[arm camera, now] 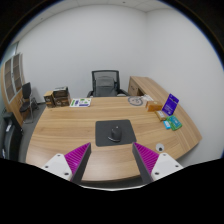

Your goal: Arrange mouse

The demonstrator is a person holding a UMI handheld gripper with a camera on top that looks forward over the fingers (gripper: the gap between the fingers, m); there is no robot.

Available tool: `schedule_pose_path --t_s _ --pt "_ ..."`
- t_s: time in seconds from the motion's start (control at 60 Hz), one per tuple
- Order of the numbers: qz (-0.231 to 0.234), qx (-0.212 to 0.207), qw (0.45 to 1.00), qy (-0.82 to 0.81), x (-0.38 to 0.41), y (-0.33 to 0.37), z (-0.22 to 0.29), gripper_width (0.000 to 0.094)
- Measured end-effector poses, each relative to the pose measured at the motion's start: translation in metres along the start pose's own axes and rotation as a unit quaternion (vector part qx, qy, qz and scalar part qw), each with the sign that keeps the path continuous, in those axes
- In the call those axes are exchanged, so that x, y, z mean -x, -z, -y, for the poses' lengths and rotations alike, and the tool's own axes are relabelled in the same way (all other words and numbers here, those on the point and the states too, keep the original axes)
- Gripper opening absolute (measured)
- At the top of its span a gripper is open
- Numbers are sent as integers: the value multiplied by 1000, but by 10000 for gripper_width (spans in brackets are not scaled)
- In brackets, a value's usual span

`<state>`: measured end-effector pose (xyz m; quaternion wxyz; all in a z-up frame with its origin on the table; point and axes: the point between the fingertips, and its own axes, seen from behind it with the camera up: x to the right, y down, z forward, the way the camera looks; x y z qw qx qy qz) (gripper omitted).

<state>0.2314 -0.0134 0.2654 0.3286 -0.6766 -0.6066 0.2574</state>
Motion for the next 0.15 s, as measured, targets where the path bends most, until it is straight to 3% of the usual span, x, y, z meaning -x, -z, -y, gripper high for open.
schedule_pose_path --t_s 0.15 --pt "-7 -1 1000 -3 -5 14 -12 855"
